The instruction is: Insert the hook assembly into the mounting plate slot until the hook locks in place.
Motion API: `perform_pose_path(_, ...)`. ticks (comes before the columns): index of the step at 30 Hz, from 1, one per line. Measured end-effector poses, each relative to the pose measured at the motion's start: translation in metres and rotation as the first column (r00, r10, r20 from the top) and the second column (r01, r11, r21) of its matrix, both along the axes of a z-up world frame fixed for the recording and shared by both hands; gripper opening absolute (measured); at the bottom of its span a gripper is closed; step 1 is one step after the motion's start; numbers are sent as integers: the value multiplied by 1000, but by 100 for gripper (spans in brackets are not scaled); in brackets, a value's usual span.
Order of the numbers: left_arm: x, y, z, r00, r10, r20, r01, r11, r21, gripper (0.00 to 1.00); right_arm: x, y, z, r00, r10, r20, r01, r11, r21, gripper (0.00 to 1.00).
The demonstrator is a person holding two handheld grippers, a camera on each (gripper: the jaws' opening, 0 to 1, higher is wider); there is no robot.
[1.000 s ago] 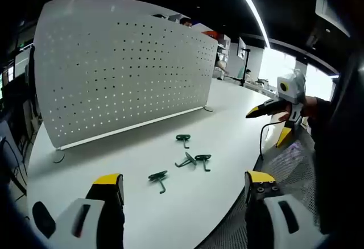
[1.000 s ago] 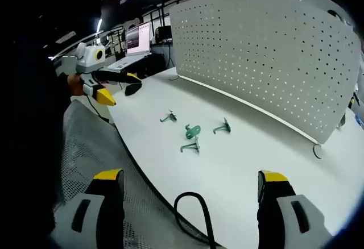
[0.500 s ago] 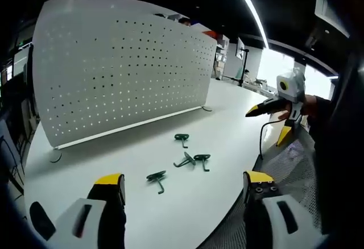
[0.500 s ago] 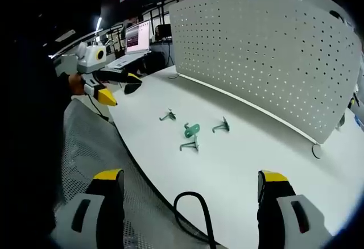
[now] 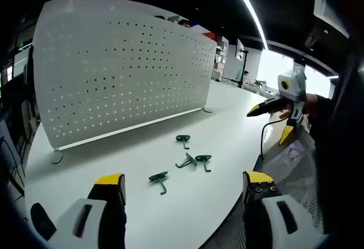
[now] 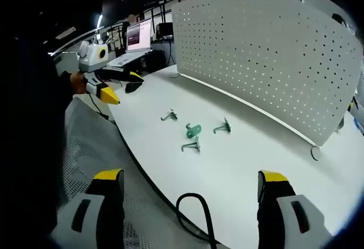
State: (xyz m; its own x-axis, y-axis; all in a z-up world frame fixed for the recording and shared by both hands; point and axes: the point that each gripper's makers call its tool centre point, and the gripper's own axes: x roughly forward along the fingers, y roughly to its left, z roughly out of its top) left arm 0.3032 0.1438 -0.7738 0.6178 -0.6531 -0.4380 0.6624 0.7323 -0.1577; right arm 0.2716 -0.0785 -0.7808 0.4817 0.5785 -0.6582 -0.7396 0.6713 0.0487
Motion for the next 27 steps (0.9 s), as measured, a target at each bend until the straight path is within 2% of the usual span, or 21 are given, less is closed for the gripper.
perform_pose_path(16,7,6,-8,1000,-12,-4,12,1000,2,83,-2,4,-3,1000,-7,-11,7,1000,-8,95)
perform_pose_path(27,21,4,-19,998,-65,-6,65,997,38,73,-1,4,-6,1000,-17,-21,17,1000,-4,94)
